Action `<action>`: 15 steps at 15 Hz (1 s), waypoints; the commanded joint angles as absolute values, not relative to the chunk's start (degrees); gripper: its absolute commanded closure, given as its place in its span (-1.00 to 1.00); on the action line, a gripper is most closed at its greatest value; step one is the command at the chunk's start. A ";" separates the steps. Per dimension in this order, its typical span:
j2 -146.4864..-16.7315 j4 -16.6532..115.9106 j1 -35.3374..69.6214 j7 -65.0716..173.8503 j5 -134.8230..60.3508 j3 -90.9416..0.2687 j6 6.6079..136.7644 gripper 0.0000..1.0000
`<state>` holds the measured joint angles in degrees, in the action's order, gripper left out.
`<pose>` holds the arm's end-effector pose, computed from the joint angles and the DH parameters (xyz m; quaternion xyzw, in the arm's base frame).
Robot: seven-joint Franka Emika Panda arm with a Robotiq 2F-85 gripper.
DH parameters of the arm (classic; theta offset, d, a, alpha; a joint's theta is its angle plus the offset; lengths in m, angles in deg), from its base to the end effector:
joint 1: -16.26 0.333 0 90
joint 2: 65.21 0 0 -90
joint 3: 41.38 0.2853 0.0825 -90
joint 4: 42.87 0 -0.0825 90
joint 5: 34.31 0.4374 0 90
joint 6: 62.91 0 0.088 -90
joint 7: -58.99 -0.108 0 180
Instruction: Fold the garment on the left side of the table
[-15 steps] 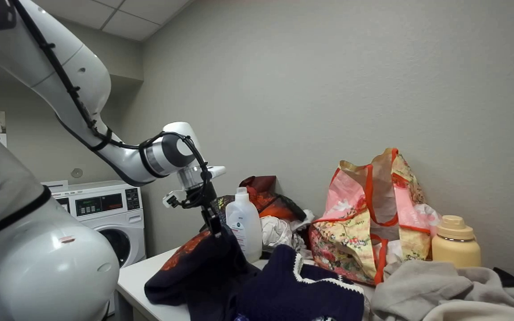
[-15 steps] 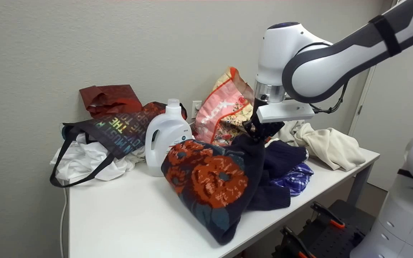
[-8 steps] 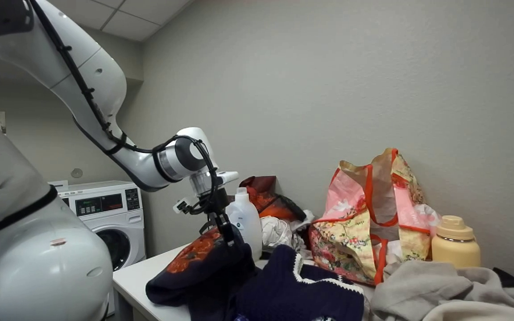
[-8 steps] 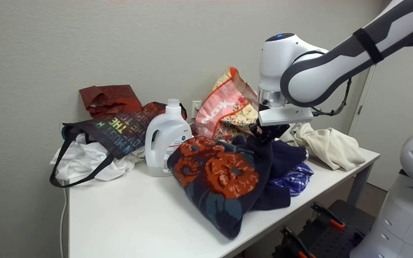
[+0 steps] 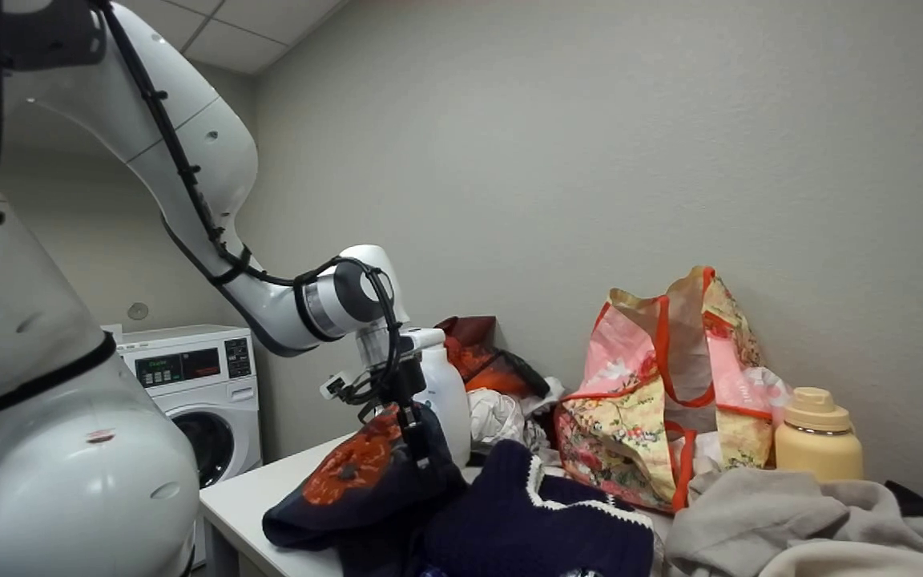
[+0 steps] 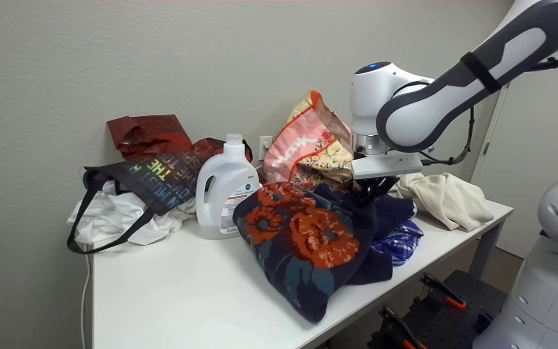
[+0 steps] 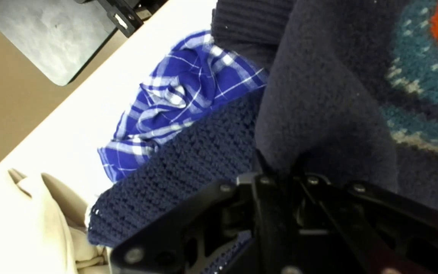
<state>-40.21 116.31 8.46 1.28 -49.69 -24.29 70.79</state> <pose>0.4098 0.0429 0.2665 0.9303 -0.3310 0.0694 0.1420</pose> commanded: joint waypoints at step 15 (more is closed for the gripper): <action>-51.78 114.16 11.39 -1.18 -47.97 -31.09 72.63 0.00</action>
<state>-49.94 115.36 10.13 -1.09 -48.93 -29.54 73.10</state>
